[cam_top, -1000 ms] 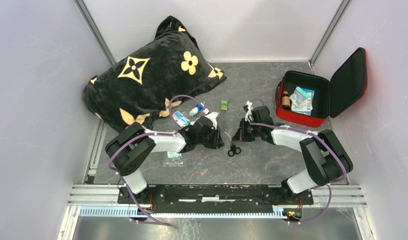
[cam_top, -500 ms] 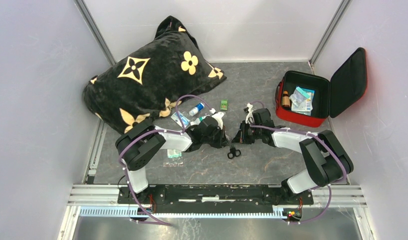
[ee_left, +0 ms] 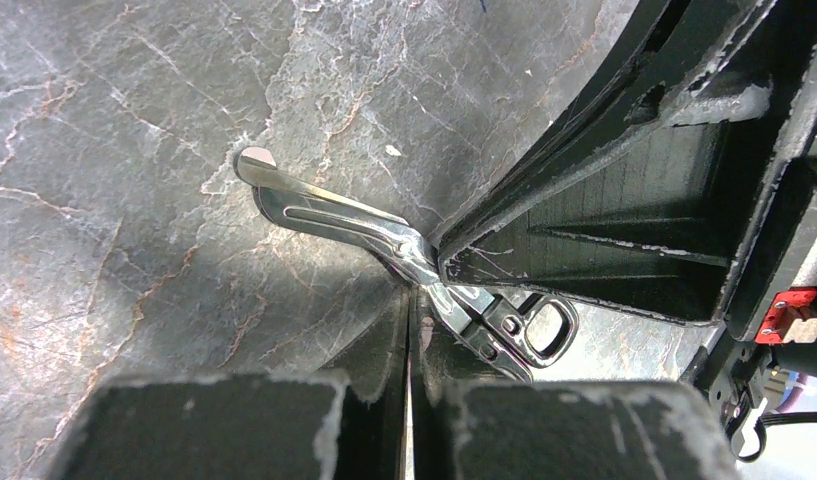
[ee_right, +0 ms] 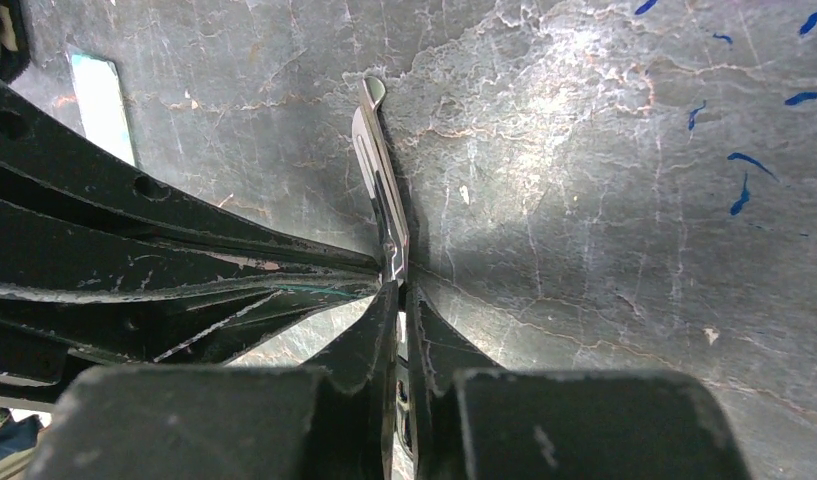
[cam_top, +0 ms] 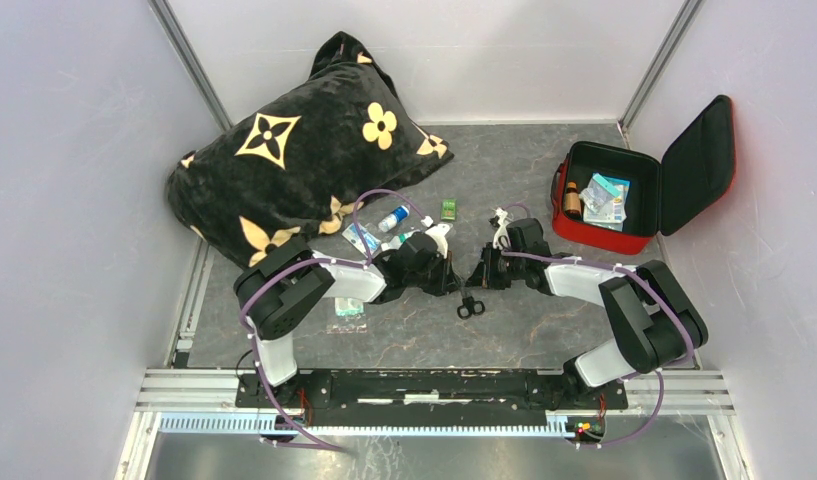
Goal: Organize the medicine kit
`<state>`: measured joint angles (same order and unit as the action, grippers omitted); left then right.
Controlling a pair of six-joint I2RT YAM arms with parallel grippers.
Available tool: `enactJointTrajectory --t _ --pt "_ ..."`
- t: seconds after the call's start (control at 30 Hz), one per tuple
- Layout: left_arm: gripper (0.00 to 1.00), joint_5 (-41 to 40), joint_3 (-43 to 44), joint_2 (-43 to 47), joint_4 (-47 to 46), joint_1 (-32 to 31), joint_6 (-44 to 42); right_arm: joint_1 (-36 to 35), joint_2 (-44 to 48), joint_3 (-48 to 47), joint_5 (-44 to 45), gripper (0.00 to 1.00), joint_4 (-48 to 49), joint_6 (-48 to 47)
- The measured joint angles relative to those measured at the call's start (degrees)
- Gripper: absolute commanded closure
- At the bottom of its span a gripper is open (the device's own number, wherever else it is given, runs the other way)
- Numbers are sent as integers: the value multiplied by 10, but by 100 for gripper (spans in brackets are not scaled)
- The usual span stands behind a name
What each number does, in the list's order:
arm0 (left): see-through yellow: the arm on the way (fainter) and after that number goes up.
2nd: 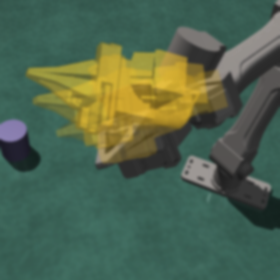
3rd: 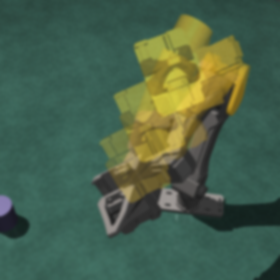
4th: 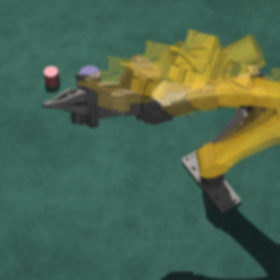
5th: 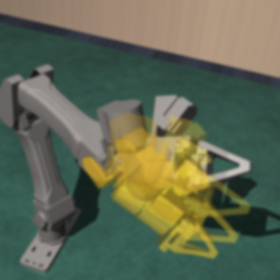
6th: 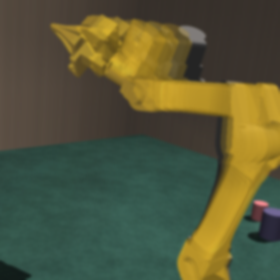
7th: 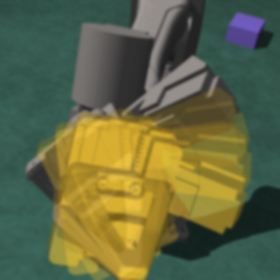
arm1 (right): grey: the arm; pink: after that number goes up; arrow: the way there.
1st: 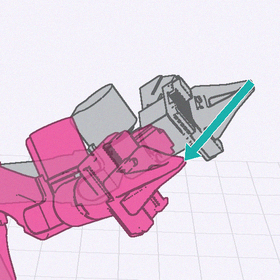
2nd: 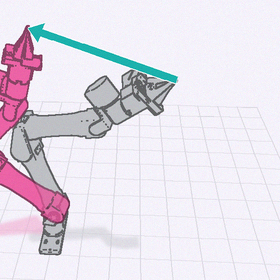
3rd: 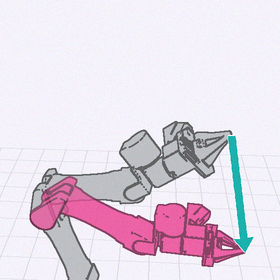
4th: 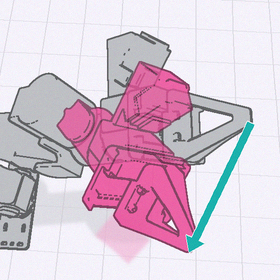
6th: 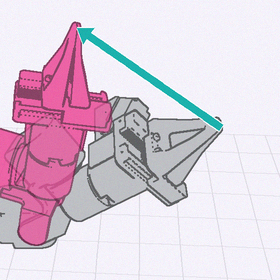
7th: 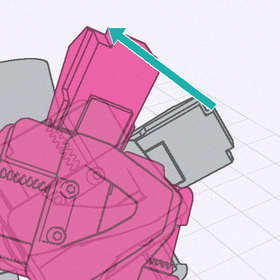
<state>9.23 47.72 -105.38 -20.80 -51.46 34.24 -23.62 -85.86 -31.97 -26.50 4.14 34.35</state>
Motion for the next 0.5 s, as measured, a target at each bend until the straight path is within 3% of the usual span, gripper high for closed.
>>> enactJointTrajectory --t 0.27,0.5 --pt "98 -1 2 -2 -1 0 0 -1 8 1 1 77 -12 -13" --pt "98 -14 12 -2 16 -2 0 -5 65 -6 71 67 -78 -54"
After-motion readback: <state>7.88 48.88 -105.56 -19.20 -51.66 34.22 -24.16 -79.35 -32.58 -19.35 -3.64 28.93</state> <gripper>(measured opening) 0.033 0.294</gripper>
